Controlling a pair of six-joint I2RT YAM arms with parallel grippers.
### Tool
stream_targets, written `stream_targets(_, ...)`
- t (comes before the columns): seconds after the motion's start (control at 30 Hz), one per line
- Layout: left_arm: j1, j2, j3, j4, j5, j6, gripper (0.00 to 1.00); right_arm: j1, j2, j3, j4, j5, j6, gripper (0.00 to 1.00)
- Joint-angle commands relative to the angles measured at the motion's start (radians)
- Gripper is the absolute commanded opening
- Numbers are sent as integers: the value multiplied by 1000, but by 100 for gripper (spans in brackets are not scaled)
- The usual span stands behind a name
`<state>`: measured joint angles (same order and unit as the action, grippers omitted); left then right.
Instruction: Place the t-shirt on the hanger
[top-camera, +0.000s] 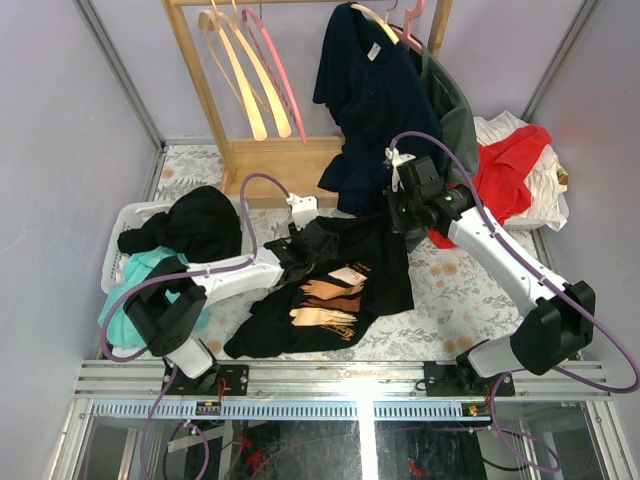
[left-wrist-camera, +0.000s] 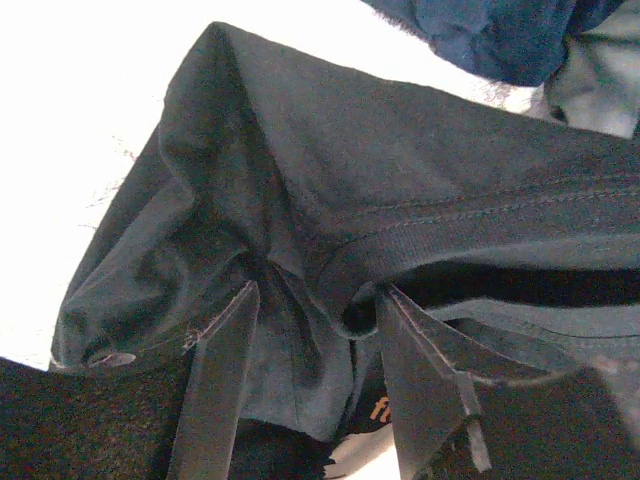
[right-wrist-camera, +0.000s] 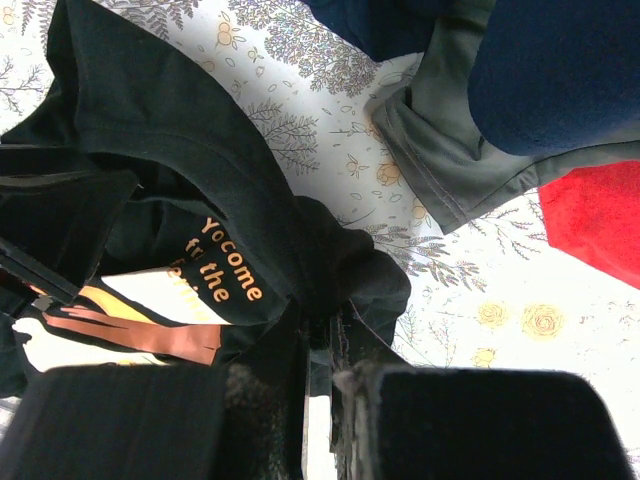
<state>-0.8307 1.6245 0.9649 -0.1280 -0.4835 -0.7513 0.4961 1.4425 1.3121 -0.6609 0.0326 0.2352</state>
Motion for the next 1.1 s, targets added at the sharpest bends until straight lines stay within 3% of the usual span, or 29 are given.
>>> stream_targets(0.0,-5,-79,13,65,-49,-47,50,-5,-49,44,23,-9,-6,0)
stream_targets(0.2,8,-61,0,78,-56,-81,56,-6,-55,39,30,-27,-2,0)
stream_targets(0.47,12,1,-3,79,-42,-101,50,-6,-65,25,39,-28,-2,0)
stream_targets(0.73,3,-5,-45,76,-44,-102,34,-7,-62,22,47,-33,0,0)
stream_targets(0.93,13,-20,28,-7,-94,-39,6,-6,-72,18,43,-43,5,0)
stream_targets(1.07,17,-95,104,-137,-83,66,5,-6,-79,9,31,-68,8,0)
